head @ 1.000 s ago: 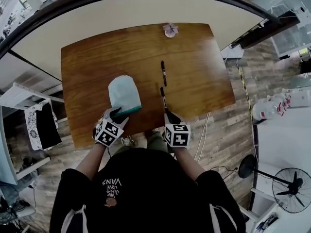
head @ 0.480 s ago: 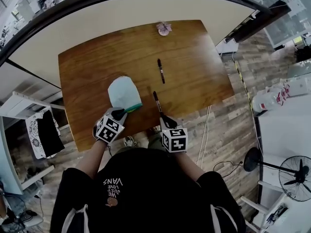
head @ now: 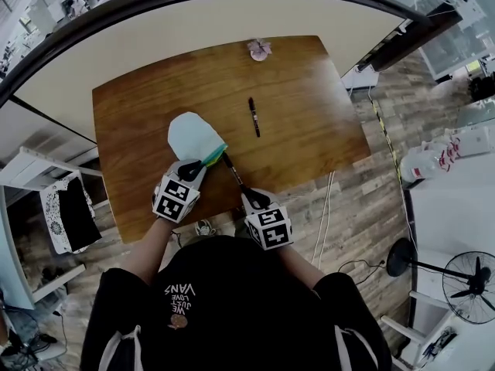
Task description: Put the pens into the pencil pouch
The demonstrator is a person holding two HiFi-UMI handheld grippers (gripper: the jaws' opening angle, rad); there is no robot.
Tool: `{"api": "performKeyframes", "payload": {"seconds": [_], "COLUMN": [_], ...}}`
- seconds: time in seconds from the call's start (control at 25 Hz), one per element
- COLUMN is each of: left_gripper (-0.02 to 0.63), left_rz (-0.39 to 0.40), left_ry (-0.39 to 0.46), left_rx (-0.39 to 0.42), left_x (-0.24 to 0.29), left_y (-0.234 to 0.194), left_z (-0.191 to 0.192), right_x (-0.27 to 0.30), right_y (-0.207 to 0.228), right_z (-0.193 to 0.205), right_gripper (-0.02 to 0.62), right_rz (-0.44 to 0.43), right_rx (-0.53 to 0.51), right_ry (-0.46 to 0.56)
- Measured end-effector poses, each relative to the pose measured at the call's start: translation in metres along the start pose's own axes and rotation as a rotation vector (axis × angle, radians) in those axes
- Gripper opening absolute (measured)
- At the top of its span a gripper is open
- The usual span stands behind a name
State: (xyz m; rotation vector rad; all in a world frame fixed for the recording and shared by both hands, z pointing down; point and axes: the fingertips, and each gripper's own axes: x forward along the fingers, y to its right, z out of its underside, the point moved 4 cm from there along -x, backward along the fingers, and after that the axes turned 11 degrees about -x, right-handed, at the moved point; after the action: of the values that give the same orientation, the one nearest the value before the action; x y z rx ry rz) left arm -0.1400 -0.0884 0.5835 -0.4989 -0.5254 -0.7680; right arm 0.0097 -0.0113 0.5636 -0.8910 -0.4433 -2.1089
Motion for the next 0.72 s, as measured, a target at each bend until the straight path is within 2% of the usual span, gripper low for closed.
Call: {"api": "performKeyframes", "payload": {"seconds": [0.16,0.32,0.52,0.72], "left_gripper": [0.051,0.051,0.051,0.049], "left_rz": [-0.005,0.004,0.016,0.038], "left_ry": [0.048,0.06,0.035,0.041], "left_rx": [0.002,0.021,0.04,0.009], "left_x": [0.004,0.01,0.018,0.022], "left_y": [0.005,0.012,0.028,0.048], "left_z": [-0.026,-0.04,-0.04,-0.042], "right_x": [0.002,0.003,0.008,0.014], "right_y": [0.007,0.013,0.023,0.038], "right_z": [-0.007,-0.011,-0.023,-0.042], "right_gripper": [0.061,0.061,0.061,0.061], "right_rz": [-0.028,-0.054,-0.083,-0.121], "right_rx": [-0.024,-0.05,-0.091,-0.115], "right_ry": [0.004,-0.008,-0.008,-0.002]}}
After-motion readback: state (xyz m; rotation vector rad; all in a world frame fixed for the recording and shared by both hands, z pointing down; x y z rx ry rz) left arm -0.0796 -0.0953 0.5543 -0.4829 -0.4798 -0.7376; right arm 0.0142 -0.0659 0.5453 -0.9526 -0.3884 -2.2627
